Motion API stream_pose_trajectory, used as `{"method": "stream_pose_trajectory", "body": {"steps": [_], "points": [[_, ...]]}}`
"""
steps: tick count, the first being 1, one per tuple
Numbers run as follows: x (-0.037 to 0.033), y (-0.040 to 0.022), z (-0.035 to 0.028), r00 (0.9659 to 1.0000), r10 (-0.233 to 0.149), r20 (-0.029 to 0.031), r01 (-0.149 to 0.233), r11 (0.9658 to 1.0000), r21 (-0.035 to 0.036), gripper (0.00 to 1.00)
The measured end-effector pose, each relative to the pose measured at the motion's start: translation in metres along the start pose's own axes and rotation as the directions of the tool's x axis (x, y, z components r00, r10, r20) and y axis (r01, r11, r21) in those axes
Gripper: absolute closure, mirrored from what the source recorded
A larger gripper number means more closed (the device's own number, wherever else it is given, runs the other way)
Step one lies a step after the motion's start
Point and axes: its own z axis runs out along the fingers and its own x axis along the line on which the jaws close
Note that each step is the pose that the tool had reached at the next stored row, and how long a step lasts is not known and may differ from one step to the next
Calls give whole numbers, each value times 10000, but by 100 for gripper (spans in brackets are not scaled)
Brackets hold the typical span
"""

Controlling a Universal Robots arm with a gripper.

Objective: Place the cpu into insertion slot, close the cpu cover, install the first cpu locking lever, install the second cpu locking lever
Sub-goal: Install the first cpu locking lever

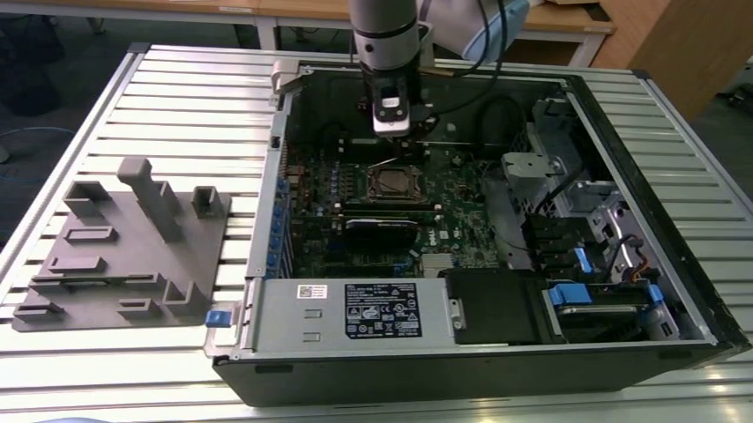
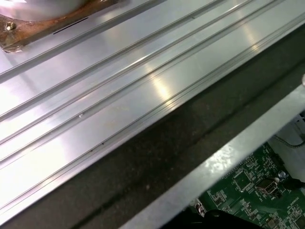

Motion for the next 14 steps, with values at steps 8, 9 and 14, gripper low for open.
{"method": "stream_pose_trajectory", "body": {"steps": [8, 9, 14], "points": [[33, -24, 23, 10000, 4, 30, -4, 10000, -57, 89], [34, -25, 26, 10000, 5, 33, -4, 10000, -63, 89], [38, -29, 41, 10000, -16, 69, 16, 10000, -92, 89]]}}
